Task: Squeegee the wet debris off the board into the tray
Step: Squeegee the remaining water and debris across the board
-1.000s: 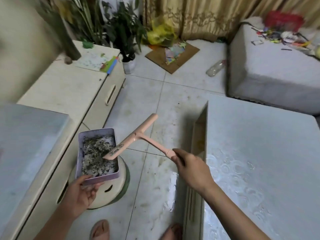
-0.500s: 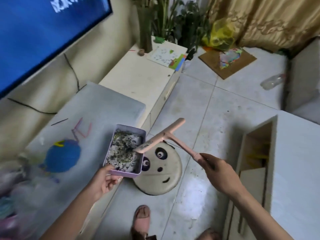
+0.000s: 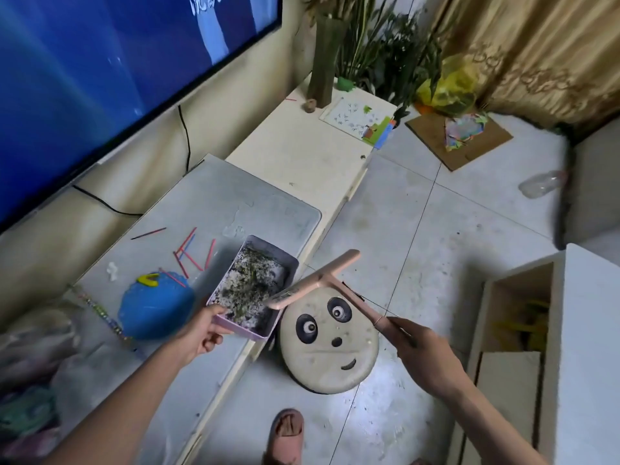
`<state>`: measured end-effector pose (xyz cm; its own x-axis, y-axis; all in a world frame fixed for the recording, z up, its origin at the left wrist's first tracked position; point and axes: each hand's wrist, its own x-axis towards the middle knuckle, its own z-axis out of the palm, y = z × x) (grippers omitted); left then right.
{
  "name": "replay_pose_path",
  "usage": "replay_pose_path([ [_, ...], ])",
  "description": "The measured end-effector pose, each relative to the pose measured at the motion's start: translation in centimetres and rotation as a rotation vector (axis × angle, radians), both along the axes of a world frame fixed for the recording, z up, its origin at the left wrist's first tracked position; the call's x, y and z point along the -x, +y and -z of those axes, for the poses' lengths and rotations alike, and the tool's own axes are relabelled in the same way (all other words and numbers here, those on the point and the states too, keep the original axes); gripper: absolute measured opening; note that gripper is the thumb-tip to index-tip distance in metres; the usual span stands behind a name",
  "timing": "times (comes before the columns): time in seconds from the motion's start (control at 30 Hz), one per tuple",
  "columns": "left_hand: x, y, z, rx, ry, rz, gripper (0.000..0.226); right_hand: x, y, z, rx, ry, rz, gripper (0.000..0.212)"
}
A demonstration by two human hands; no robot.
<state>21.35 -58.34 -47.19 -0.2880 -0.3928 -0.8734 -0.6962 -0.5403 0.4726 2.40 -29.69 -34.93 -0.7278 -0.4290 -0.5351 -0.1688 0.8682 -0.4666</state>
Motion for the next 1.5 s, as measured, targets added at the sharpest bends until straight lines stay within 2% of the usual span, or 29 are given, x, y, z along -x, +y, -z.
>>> replay_pose_path([
  [0.37,4.8,-4.5,4.8,0.14,-0.024,0.084,0.061,1.4,-1.9,2.1,-0.002,-0.03,0.07,0.038],
  [0.67,8.8,-5.7,5.5,0.17,-0.021,-0.055,0.066,2.9,-2.6,3.5,-0.014,-0.057,0.088,0.049],
  [0.9,8.5,-6.3,5.0,0.12,0.01,-0.079,0.05,4.1,-3.2,3.2,-0.043,-0.025,0.079,0.046],
  [1.0,8.8,-5.5,4.0,0.137,-0.086,-0.039,0.047,4.3,-3.1,2.9,-0.024,-0.008,0.1,0.052],
  [1.07,8.9,-4.5,2.6,0.225,-0.225,0.015,0.043,4.5,-2.7,2.3,-0.003,0.009,0.113,0.054],
  [1.17,8.5,-1.9,-0.2,0.624,-0.361,0.281,0.046,4.7,-1.4,1.4,0.03,0.059,0.089,0.049],
  [1.2,8.7,-0.4,-1.4,0.743,-0.333,0.372,0.049,4.8,-0.6,0.9,0.038,0.073,0.096,0.046],
  [1.27,9.7,2.6,-3.6,0.862,-0.223,0.477,0.052,5.1,1.3,0.0,0.061,0.116,0.11,0.042],
  [1.5,18.4,12.1,-8.5,0.924,0.092,0.725,0.037,7.0,9.7,-3.0,-0.013,0.337,0.073,0.034],
])
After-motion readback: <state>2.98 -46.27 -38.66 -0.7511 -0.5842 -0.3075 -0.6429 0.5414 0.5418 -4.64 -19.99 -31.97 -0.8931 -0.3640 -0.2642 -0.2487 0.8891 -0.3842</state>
